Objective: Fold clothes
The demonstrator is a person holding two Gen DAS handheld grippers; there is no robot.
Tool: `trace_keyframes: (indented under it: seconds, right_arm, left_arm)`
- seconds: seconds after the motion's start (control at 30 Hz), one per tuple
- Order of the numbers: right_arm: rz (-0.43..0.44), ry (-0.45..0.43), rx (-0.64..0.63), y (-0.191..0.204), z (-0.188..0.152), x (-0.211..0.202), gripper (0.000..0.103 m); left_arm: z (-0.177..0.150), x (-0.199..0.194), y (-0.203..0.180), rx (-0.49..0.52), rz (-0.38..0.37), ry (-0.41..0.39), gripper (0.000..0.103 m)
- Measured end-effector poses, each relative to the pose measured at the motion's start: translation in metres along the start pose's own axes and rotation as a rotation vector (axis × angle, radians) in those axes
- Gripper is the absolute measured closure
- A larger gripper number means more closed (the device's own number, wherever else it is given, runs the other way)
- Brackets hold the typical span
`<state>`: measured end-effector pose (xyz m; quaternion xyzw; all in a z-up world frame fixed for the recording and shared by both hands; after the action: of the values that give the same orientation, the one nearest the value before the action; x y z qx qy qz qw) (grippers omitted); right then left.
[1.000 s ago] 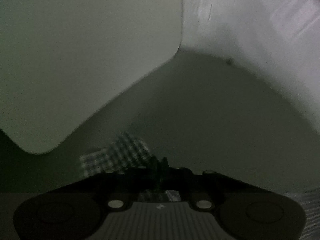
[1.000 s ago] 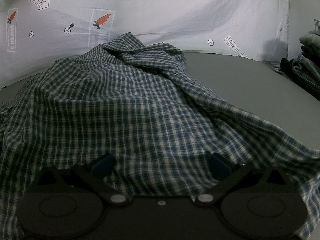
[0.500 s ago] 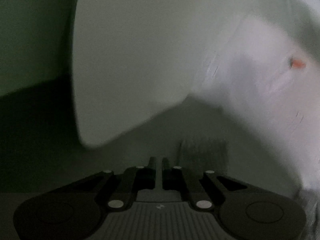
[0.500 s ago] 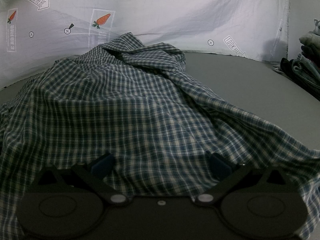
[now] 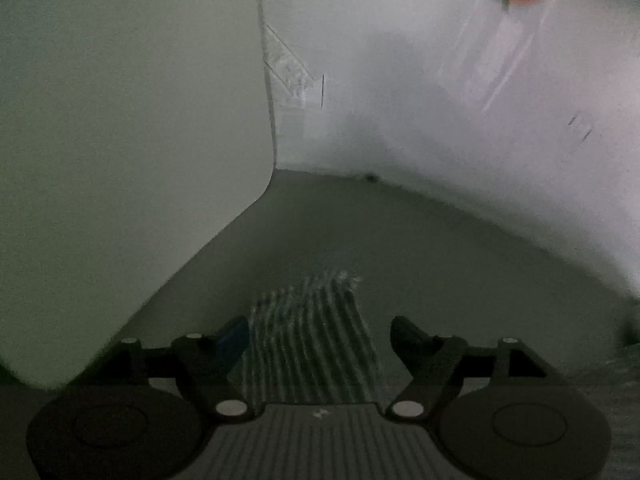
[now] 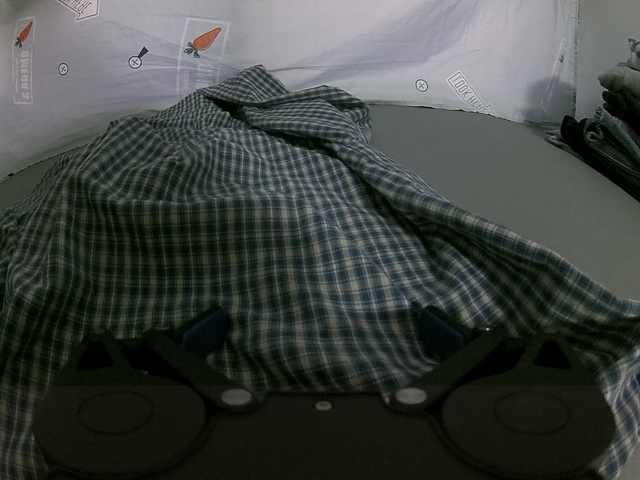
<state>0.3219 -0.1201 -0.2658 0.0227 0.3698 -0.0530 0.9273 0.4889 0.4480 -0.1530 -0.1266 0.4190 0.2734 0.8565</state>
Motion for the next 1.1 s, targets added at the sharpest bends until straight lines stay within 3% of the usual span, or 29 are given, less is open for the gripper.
trace_keyframes:
  seconds: [0.07,0.13,0.2,0.27,0.37,0.47,0.57,0.67,0.77,0.93,1.03,1.1]
  right_arm:
    - [0.0,0.0,0.0,0.0,0.0,0.0,0.0]
    - [0.0,0.0,0.0,0.0,0.0,0.0,0.0]
    - [-0.001,0.0,0.0,0.0,0.0,0.0,0.0]
    - [-0.001,0.0,0.0,0.001,0.001,0.0,0.0]
    - [-0.001,0.0,0.0,0.0,0.001,0.001,0.0]
    - [0.0,0.0,0.0,0.0,0.001,0.001,0.0]
    - [0.0,0.0,0.0,0.0,0.001,0.001,0.0]
    - [0.0,0.0,0.0,0.0,0.001,0.001,0.0]
    - [0.0,0.0,0.0,0.0,0.001,0.001,0.0]
    - [0.0,0.0,0.0,0.0,0.001,0.001,0.0]
    - [0.0,0.0,0.001,0.0,0.001,0.001,0.0]
    - [0.001,0.0,0.001,0.0,0.001,0.001,0.0]
  left_arm:
    - [0.007,0.02,-0.001,-0.017,0.021,0.031,0.043]
    - [0.012,0.033,0.003,-0.061,0.019,0.054,0.097]
    - [0.018,0.021,0.011,-0.122,-0.026,0.008,0.096]
    - [0.023,-0.006,0.019,-0.147,-0.098,-0.087,0.096]
    - [0.025,-0.05,0.039,-0.21,-0.266,-0.219,0.095]
    - [0.0,-0.085,0.072,-0.28,-0.303,-0.307,0.089]
    - [-0.048,-0.091,0.109,-0.361,-0.221,-0.254,0.086]
    - [-0.106,-0.072,0.144,-0.472,-0.1,-0.073,0.078]
    - [-0.145,-0.07,0.167,-0.525,-0.009,0.033,0.069]
    - [-0.144,-0.088,0.172,-0.571,-0.022,-0.011,0.042]
    - [-0.125,-0.09,0.154,-0.502,-0.028,-0.051,0.031]
    - [-0.121,-0.082,0.139,-0.433,-0.003,-0.012,0.025]
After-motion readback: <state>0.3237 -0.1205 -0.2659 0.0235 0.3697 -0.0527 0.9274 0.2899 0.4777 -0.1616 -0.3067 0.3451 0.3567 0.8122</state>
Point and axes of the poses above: each gripper's, at about its wrist camera, not at the fingertips, and x roughly the way its jaws point, y to its left, z to its top, the point moved 3 cm from there along x, roughly the way its jaws point, and after that the axes turned 5 degrees about y, right-handed, at the moved point
